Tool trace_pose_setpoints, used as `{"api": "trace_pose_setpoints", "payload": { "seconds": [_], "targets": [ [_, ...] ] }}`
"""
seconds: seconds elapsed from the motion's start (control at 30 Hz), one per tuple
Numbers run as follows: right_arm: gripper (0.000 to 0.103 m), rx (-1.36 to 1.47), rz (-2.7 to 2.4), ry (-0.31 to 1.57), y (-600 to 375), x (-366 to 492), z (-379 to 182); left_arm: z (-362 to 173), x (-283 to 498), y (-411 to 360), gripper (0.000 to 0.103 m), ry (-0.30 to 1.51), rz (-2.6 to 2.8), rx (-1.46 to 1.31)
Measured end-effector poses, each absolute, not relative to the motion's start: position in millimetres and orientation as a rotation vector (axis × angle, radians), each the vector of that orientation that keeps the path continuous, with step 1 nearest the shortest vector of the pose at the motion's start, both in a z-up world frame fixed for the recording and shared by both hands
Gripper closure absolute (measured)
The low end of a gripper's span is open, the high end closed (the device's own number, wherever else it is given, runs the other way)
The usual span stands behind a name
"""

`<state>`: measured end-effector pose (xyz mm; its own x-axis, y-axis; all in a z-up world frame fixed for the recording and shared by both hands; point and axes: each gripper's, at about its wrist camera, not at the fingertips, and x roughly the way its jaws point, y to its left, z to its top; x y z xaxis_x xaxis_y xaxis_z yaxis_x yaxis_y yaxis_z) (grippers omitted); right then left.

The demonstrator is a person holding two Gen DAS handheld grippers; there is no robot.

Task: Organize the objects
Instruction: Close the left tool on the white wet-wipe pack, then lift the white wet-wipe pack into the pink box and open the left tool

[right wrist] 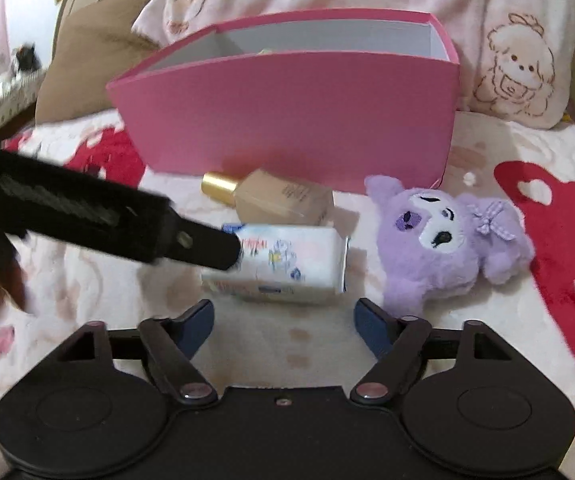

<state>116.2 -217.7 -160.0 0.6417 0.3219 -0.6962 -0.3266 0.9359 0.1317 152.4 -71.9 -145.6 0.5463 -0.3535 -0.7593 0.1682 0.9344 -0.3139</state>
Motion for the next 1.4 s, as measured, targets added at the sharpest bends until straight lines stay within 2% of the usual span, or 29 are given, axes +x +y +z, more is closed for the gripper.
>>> {"api": "trace_pose_setpoints", "payload": {
  "seconds": [0.03, 0.1, 0.17, 0.27, 0.33, 0.6, 0.87, 0.97, 1.3, 1.4],
  "targets": [
    [0.016, 0.006, 0.368, 0.782, -217.5, 116.7, -161.5, -149.5, 155.1, -72.0, 0.028, 0.952, -0.308, -0.231],
    [0.016, -0.021, 0.362, 0.767, -212.7, 114.8, -165.2, -156.7, 158.3, -71.7, 0.039, 0.965, -0.319, -0.263],
    [0.016, -0.066, 0.366, 0.753, -206.8, 111.7, -165.7, -161.3, 159.5, -72.2, 0.041, 0.970, -0.314, -0.273],
    [0.015, -0.062, 0.375, 0.729, -205.2, 112.6, -166.3, -161.1, 156.8, -71.6, 0.055, 0.940, -0.357, -0.295],
    [0.015, -0.056, 0.354, 0.729, -203.5, 117.6, -170.6, -162.5, 156.7, -69.5, 0.057, 0.944, -0.393, -0.347],
    [0.014, -0.081, 0.410, 0.727, -200.2, 112.9, -167.3, -163.9, 158.6, -73.3, 0.073, 0.975, -0.356, -0.383],
    [0.013, -0.123, 0.440, 0.713, -199.8, 102.8, -166.2, -159.5, 154.9, -66.0, 0.075, 1.031, -0.374, -0.440],
    [0.013, -0.110, 0.445, 0.709, -200.5, 94.4, -158.4, -159.1, 155.3, -68.2, 0.075, 1.120, -0.382, -0.437],
    [0.011, -0.081, 0.441, 0.744, -217.1, 103.6, -175.7, -167.0, 153.1, -65.8, 0.066, 1.053, -0.342, -0.434],
    [0.012, -0.080, 0.460, 0.720, -219.2, 101.4, -176.2, -167.6, 153.9, -65.1, 0.072, 1.035, -0.353, -0.447]
  ]
}}
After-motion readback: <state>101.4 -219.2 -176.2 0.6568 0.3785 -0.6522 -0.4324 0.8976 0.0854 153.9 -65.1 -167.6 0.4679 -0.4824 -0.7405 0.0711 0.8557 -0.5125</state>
